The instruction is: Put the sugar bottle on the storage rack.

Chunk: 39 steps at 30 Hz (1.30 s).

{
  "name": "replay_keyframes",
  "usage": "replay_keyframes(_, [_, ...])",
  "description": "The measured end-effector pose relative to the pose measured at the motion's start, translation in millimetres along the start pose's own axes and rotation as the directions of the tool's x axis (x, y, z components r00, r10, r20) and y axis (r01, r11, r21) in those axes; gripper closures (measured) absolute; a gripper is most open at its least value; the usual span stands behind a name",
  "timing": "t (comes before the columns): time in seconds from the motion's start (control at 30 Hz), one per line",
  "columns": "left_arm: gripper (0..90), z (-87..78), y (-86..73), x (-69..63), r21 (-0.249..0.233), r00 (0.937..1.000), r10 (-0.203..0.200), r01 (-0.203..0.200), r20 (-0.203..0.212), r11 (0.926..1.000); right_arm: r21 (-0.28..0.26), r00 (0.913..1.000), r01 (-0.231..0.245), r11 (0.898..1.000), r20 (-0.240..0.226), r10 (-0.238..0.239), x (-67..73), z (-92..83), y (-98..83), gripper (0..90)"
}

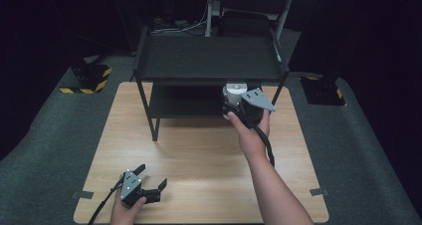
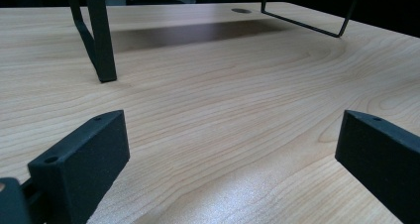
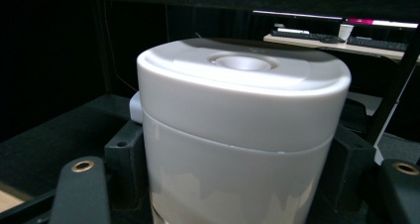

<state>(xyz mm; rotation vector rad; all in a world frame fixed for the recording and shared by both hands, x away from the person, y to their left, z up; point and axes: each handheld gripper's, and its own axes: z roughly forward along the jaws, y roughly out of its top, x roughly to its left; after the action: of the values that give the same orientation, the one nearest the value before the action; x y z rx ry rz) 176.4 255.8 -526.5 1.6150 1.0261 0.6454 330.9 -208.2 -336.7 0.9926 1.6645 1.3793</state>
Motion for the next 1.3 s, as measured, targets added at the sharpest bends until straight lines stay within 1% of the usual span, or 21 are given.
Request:
replay_keyframes(0.13, [0.4,0.0,0.0,0.5,0.0,1.0,-0.001,0.001,0.002,1.0,0.005,0.9999,0.009,1.0,0.009,-0.009,1.1,10.5,-0.8,28.9])
replay_keyframes(0.23, [0.5,0.1,-0.2,0.7,-0.002,1.0,-0.003,0.003,0.003,1.0,-0.006,1.0,0.004,1.0,0.007,-0.004,0.0,19.5,-4.9,28.9])
replay_keyframes(0.3, [0.4,0.0,0.0,1.0,0.0,1.0,-0.002,0.002,0.003,1.0,-0.008,1.0,0.002,1.0,0.007,-0.002,-0.5,21.7,-6.0,28.9])
replay_keyframes(0.33, [0.5,0.1,-0.4,0.8,-0.003,1.0,-0.005,0.005,0.003,1.0,-0.007,0.9999,0.006,1.0,0.01,-0.006,-0.2,26.4,-7.4,28.9])
replay_keyframes(0.43, [0.5,0.2,-0.4,1.2,-0.003,1.0,-0.006,0.006,0.005,1.0,-0.011,0.9999,0.012,1.0,0.011,-0.012,-1.2,32.2,-10.3,28.9])
replay_keyframes(0.5, [0.5,0.3,-0.5,1.5,-0.004,1.0,-0.006,0.006,0.006,1.0,-0.012,0.9999,-0.001,1.0,0.013,0.001,-2.3,36.1,-11.9,28.9])
replay_keyframes(0.67, [0.4,0.3,-0.5,2.0,-0.004,0.9999,-0.008,0.008,0.008,1.0,-0.016,0.9998,-0.004,1.0,0.021,0.004,-3.6,41.5,-15.0,28.9])
replay_keyframes(0.7, [0.5,0.3,-0.5,2.1,-0.004,0.9999,-0.008,0.008,0.008,1.0,-0.017,0.9996,-0.016,1.0,0.023,0.016,-4.9,43.3,-16.6,28.9])
replay_keyframes(0.83, [0.5,0.4,-0.3,1.9,-0.003,0.9999,-0.009,0.01,0.007,1.0,-0.018,0.9993,-0.027,0.999,0.024,0.028,-7.1,45.5,-19.1,28.9])
replay_keyframes(1.3, [0.5,0.0,-0.5,1.3,-0.003,0.9999,-0.009,0.009,0.005,1.0,-0.027,0.9998,-0.018,0.999,0.01,0.018,-10.7,44.7,-23.5,27.9])
